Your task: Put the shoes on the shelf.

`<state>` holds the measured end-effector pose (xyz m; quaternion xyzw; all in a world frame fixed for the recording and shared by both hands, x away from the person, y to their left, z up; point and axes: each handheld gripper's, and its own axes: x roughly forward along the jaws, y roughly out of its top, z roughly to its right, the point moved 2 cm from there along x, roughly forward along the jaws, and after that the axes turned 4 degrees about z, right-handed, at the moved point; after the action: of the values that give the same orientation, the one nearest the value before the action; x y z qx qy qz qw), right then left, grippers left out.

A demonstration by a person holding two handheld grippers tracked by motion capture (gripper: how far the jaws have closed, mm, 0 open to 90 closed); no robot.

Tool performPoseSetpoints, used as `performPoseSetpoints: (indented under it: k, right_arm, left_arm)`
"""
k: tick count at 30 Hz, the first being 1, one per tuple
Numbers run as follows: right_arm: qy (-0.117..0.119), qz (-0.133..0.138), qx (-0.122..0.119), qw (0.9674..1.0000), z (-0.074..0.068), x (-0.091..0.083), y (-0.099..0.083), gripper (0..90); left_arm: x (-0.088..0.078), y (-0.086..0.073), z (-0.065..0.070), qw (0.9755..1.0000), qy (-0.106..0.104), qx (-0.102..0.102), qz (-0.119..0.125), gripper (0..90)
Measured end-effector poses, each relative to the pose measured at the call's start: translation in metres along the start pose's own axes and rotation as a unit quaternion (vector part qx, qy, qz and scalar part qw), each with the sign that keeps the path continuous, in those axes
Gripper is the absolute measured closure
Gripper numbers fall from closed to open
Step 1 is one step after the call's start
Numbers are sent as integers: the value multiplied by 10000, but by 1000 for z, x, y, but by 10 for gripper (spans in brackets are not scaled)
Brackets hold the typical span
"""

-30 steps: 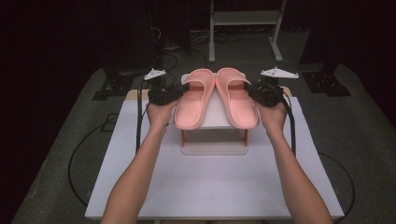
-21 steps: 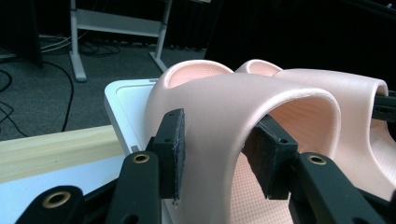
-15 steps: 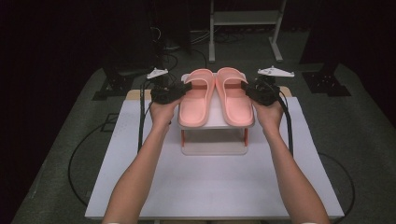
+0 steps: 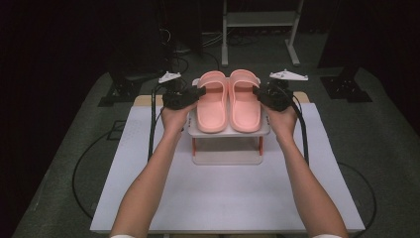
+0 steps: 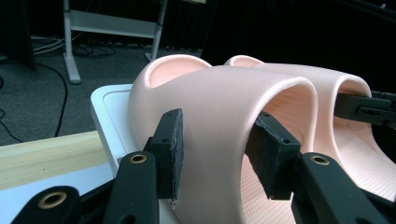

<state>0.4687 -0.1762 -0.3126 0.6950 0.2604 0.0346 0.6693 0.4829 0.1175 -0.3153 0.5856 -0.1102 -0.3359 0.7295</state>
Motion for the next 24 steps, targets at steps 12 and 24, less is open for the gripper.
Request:
performPoseSetpoints:
  k: [12, 24]
  right_arm:
    - [-6, 28, 23, 10000, 0, 2, 0, 675]
    - [11, 69, 64, 10000, 4, 5, 0, 669]
  left_arm:
    - [2, 0, 0, 10000, -7, 10, 15, 563]
    - [7, 0, -2, 10000, 22, 23, 48, 562]
